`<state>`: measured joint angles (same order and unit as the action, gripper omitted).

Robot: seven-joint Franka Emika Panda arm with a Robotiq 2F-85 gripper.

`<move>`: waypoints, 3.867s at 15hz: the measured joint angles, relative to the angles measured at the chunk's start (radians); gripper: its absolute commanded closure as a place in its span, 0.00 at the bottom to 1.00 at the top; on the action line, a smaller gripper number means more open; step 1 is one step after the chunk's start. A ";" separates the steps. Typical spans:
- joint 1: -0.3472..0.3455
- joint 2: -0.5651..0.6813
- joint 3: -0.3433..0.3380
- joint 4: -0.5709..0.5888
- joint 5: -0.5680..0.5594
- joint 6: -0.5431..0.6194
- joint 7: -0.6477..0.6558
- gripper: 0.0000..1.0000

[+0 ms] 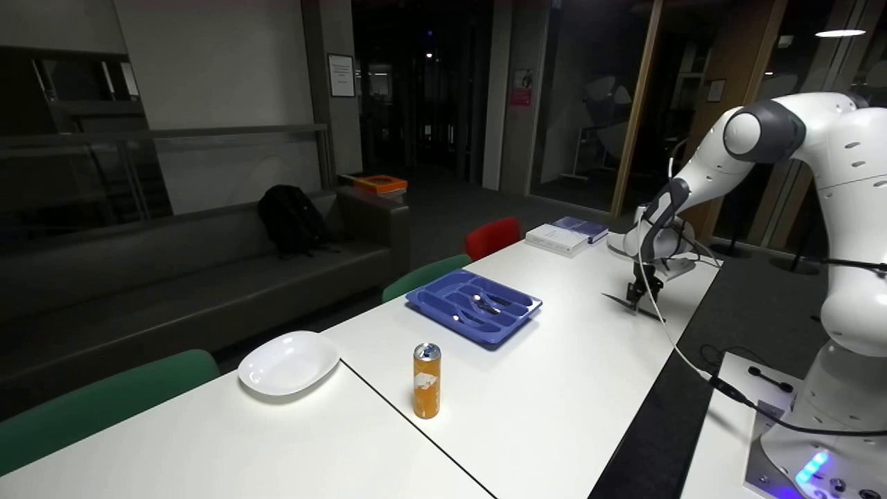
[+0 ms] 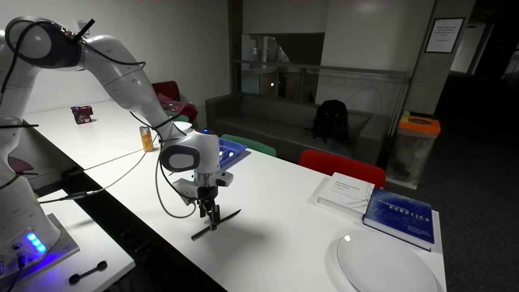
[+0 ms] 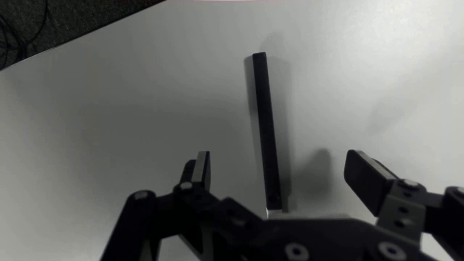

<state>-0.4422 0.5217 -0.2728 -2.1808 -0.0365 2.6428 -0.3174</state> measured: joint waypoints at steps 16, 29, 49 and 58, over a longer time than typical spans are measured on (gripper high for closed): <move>-0.013 0.053 0.000 0.072 0.000 -0.054 -0.011 0.03; -0.036 0.075 0.005 0.114 0.000 -0.091 -0.052 0.09; -0.045 0.079 0.018 0.141 0.000 -0.172 -0.106 0.97; -0.043 -0.020 0.001 0.110 -0.011 -0.170 -0.104 0.97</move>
<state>-0.4853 0.5017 -0.2716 -2.0707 -0.0475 2.4728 -0.4214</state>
